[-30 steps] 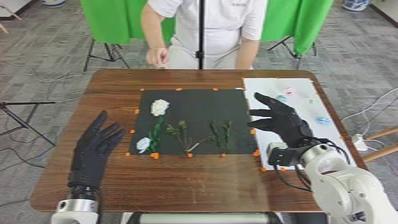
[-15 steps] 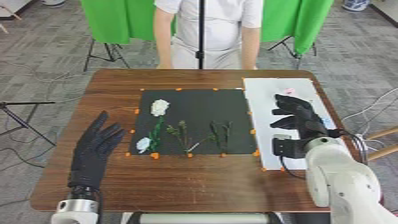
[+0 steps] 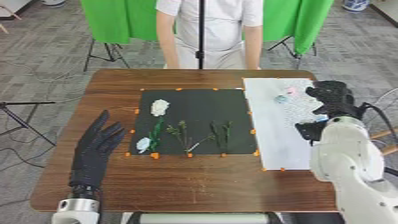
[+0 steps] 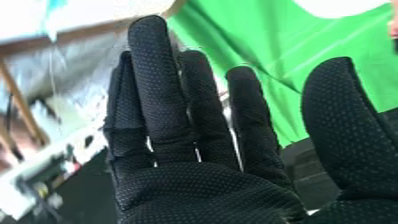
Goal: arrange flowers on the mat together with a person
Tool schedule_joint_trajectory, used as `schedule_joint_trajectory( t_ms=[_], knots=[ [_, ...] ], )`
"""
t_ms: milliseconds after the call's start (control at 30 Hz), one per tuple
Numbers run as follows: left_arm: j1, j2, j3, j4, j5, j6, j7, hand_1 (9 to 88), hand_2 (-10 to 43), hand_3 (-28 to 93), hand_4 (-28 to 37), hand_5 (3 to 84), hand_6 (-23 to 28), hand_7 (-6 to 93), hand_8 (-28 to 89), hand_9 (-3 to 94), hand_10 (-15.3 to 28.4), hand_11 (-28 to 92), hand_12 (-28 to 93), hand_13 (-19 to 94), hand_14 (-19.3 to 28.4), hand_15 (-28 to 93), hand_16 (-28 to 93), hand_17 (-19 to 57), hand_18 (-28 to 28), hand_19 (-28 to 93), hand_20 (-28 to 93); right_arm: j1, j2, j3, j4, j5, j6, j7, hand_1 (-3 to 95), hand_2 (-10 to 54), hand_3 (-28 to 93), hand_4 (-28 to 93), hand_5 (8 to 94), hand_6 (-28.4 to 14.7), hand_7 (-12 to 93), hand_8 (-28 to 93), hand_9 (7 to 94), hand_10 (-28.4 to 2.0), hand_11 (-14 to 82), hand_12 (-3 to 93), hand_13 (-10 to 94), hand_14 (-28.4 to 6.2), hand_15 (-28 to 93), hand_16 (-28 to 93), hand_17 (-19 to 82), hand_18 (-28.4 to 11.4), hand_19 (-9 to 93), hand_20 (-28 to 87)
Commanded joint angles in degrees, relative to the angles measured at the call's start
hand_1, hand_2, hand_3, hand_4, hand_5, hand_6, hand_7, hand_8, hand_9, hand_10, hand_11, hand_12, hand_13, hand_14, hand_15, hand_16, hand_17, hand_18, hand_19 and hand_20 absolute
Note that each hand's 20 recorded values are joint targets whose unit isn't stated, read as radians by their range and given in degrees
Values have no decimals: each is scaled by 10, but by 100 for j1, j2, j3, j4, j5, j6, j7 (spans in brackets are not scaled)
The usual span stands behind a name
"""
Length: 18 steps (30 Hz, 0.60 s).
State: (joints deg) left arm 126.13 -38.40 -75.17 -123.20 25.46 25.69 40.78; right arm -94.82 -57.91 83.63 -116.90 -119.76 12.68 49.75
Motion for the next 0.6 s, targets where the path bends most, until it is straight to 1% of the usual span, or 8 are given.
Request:
schedule_joint_trajectory(
  t_ms=[33,67,133,267,300,400,467,600],
  knots=[
    [96,-12,-10,-19,-19,61,16,224,113,734,-283,275,58,122,-100,297,184,211,111,236,225,338,-41,-83,188,449,104,370,189,-247,375,-1296,-1122,859,295,-15,774,-275,434,-11,140,-135,511,-184,143,102,597,-154,513,63,233,-221,855,-13],
    [75,18,22,-17,-53,66,43,224,113,735,-283,275,58,122,-100,297,184,211,111,236,225,338,-41,-83,188,449,104,444,189,-278,434,-1307,-1361,951,296,-18,774,-275,432,-12,139,-135,508,-187,141,102,600,-153,517,64,238,-222,864,-20],
    [78,-28,-16,-10,3,41,0,224,113,735,-283,276,58,122,-100,298,185,211,111,236,226,338,-41,-82,187,449,104,614,206,-400,630,-1376,-1626,1084,303,-30,768,-269,424,-17,132,-132,503,-192,137,104,606,-154,530,57,260,-225,914,-102],
    [19,-33,9,-1,-9,8,1,226,114,733,-283,277,59,121,-100,299,185,211,110,237,226,338,-41,-82,187,449,104,917,237,-543,963,-1292,-2149,1324,316,-51,764,-269,422,-24,128,-130,496,-202,134,102,610,-168,540,55,278,-230,929,-104],
    [-6,19,56,-2,-71,31,87,225,114,733,-283,277,59,121,-100,299,185,211,111,237,226,338,-41,-82,187,449,104,985,226,-555,1042,-1284,-2245,1284,320,-54,763,-269,423,-25,127,-130,496,-204,133,102,610,-172,541,54,278,-232,930,-106],
    [18,-25,-1,-2,-29,9,25,225,113,734,-283,278,59,121,-99,299,185,211,111,237,226,338,-41,-82,187,449,104,1111,272,-652,1261,-1305,-2520,1285,334,-66,766,-269,431,-28,127,-128,504,-210,136,104,612,-181,544,50,279,-236,932,-111],
    [-23,30,48,5,-85,28,83,226,113,733,-283,278,59,121,-99,299,185,211,111,238,226,337,-42,-82,187,449,104,1222,292,-733,1396,-1252,-2693,1383,348,-74,767,-271,438,-26,128,-129,513,-213,139,104,616,-193,544,48,278,-241,932,-118],
    [-20,-16,16,6,-80,-3,67,225,113,734,-283,278,59,121,-99,299,186,211,110,238,227,339,-41,-82,187,449,104,1323,319,-834,1622,-1229,-2939,1418,373,-84,768,-274,444,-24,129,-129,535,-221,146,107,627,-229,540,45,279,-260,932,-143]
  ],
)
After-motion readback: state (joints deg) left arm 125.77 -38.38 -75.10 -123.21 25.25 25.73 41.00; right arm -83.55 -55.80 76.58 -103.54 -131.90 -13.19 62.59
